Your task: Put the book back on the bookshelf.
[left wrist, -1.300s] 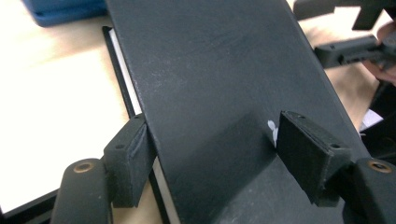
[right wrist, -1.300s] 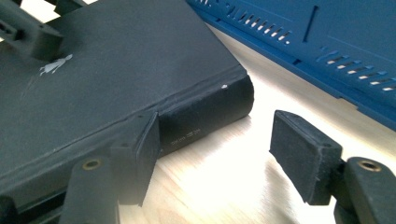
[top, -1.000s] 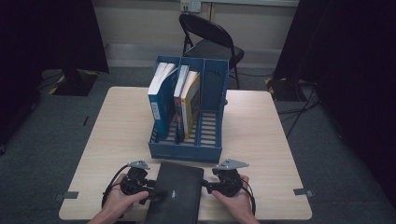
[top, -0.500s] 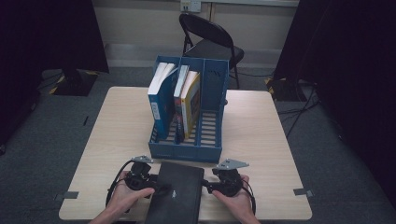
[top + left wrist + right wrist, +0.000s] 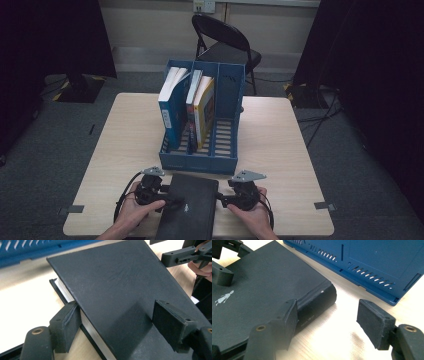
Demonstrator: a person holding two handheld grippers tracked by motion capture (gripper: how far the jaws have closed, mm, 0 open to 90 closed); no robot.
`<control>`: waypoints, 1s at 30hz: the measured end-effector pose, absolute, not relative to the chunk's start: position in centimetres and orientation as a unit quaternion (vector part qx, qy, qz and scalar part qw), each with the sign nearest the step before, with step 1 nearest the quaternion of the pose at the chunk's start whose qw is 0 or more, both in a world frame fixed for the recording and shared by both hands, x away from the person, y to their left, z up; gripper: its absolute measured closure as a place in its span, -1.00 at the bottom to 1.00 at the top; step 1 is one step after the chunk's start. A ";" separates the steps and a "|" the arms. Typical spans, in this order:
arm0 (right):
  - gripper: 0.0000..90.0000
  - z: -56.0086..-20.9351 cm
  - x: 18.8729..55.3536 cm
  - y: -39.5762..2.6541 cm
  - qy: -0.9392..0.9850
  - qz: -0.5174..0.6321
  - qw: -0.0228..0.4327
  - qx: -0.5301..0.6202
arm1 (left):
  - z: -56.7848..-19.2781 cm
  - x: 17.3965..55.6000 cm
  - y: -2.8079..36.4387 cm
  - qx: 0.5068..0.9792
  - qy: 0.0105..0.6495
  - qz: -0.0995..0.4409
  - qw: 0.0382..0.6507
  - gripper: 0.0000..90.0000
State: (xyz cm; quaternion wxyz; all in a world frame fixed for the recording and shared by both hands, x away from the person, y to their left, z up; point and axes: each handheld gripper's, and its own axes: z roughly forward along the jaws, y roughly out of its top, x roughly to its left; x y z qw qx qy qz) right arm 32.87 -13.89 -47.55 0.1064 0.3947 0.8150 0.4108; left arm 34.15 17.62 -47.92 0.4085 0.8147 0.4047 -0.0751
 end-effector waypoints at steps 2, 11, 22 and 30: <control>-0.29 -47.5 32.9 -13.9 0.815 0.410 0.107 0.395 | -47.8 34.3 17.7 0.812 0.413 -0.084 0.403 -0.46; -0.32 -47.6 33.0 -13.9 0.817 0.410 0.108 0.391 | -47.7 34.6 18.9 0.771 0.446 -0.125 0.437 -0.29; -0.33 -47.5 33.0 -13.9 0.818 0.408 0.110 0.391 | -46.6 34.3 19.7 0.745 0.430 -0.143 0.490 -0.16; -0.32 -47.5 32.9 -13.8 0.818 0.408 0.112 0.390 | -46.7 33.1 18.9 0.750 0.423 -0.156 0.483 -0.07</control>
